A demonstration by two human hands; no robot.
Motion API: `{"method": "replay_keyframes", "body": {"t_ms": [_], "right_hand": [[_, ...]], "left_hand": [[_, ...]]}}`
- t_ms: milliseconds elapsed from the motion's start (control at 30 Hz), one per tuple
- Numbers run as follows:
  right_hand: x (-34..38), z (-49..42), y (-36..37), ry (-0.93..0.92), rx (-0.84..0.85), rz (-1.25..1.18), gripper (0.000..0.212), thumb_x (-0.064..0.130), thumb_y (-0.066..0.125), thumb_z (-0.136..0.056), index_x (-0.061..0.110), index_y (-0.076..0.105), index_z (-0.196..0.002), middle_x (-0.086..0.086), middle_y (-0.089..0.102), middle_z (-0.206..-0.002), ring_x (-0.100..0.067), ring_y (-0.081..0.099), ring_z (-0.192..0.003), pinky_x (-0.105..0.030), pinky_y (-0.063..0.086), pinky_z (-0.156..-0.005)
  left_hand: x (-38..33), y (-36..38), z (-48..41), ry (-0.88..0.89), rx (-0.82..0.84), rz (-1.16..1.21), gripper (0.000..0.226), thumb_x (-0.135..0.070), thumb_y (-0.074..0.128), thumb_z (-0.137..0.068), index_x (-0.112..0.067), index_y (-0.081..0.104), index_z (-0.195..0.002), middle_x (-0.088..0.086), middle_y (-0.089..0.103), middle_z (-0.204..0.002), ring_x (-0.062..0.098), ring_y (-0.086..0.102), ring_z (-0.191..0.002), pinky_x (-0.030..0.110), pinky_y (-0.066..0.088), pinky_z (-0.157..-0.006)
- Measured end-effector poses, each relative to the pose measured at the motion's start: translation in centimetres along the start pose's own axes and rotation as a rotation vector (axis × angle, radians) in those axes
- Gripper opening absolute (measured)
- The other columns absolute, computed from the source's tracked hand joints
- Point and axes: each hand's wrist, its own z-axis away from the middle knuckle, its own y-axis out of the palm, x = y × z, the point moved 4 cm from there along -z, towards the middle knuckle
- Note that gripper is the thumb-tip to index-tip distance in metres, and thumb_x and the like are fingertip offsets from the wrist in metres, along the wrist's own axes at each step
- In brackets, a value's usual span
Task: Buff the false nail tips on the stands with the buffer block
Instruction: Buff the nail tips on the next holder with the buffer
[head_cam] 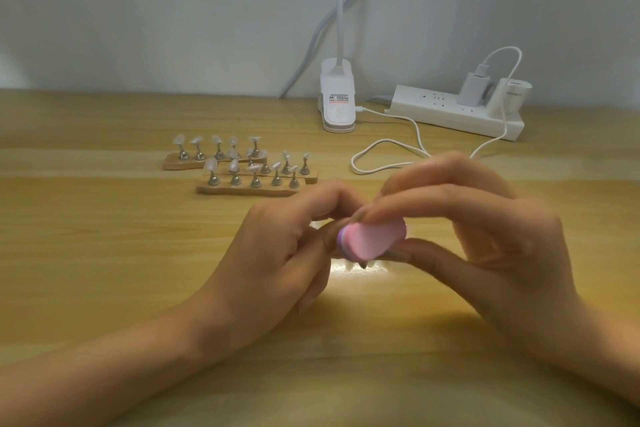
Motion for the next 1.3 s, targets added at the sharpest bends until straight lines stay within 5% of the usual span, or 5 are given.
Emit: {"method": "replay_keyframes", "body": {"t_ms": [967, 1300], "right_hand": [[-0.8, 0.2, -0.3, 0.006, -0.019, -0.051, 0.015, 0.014, 0.067, -0.092, 0.018, 0.070, -0.106, -0.005, 0.064, -0.106, -0.025, 0.064, -0.100, -0.038, 0.051, -0.086], [-1.5, -0.1, -1.8, 0.070, -0.096, -0.082, 0.021, 0.022, 0.067, -0.091, 0.018, 0.064, -0.112, 0.015, 0.065, -0.109, -0.018, 0.063, -0.100, -0.029, 0.049, -0.088]], "left_hand": [[-0.1, 0.1, 0.2, -0.005, 0.010, 0.033, 0.012, -0.024, 0.048, -0.096, -0.024, 0.059, -0.091, -0.006, 0.066, -0.073, 0.008, 0.046, -0.030, 0.012, 0.034, -0.043], [-1.5, -0.3, 0.0, 0.131, -0.063, -0.009, 0.011, -0.041, 0.053, -0.098, -0.037, 0.061, -0.091, -0.013, 0.060, -0.093, 0.008, 0.056, -0.061, 0.014, 0.043, -0.058]]}}
